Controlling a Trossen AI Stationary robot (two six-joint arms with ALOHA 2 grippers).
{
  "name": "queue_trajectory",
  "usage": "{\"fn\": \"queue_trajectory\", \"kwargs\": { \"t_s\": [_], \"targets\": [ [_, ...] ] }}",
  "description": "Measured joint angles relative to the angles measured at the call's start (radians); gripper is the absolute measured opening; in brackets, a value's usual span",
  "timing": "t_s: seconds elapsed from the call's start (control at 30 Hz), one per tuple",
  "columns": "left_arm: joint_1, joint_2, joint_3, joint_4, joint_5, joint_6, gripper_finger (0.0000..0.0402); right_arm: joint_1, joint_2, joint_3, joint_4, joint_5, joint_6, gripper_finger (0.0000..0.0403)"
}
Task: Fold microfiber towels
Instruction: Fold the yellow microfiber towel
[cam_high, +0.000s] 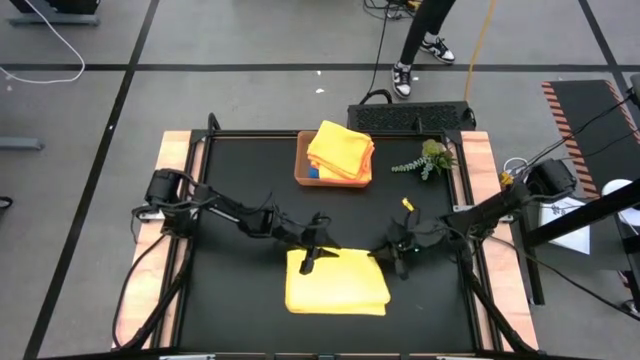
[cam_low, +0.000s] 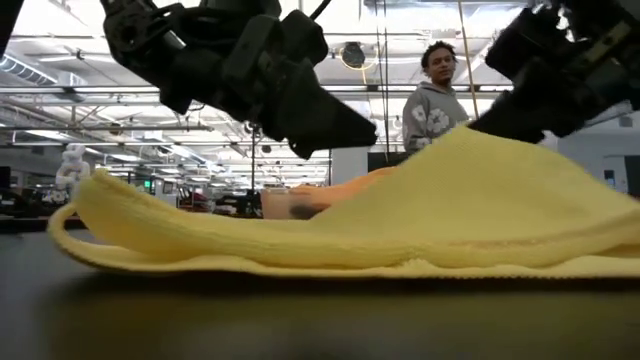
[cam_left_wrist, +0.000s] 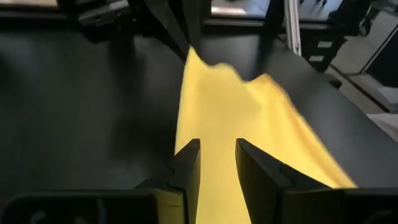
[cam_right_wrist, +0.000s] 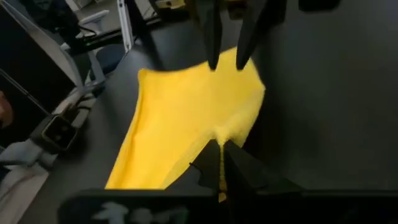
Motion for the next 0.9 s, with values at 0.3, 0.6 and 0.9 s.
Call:
{"fn": "queue_trajectory", "kwargs": {
  "t_s": [0.3, 0.6, 0.9],
  "targets": [
    [0.033, 0.0, 0.047, -0.001, 0.058, 0.0, 0.0177, -0.083, 0.004, 0.077, -0.035, -0.044, -0.114, 0.0001],
    [0.062, 0.0, 0.11, -0.018, 0.058, -0.076, 0.0235, -0.127, 0.005, 0.101, -0.025, -0.075, -0.154, 0.0],
    [0.088, 0.0, 0.152, -0.027, 0.057, -0.1, 0.0237, -0.15, 0.004, 0.101, 0.028, -0.076, -0.19, 0.0]
  ]
}}
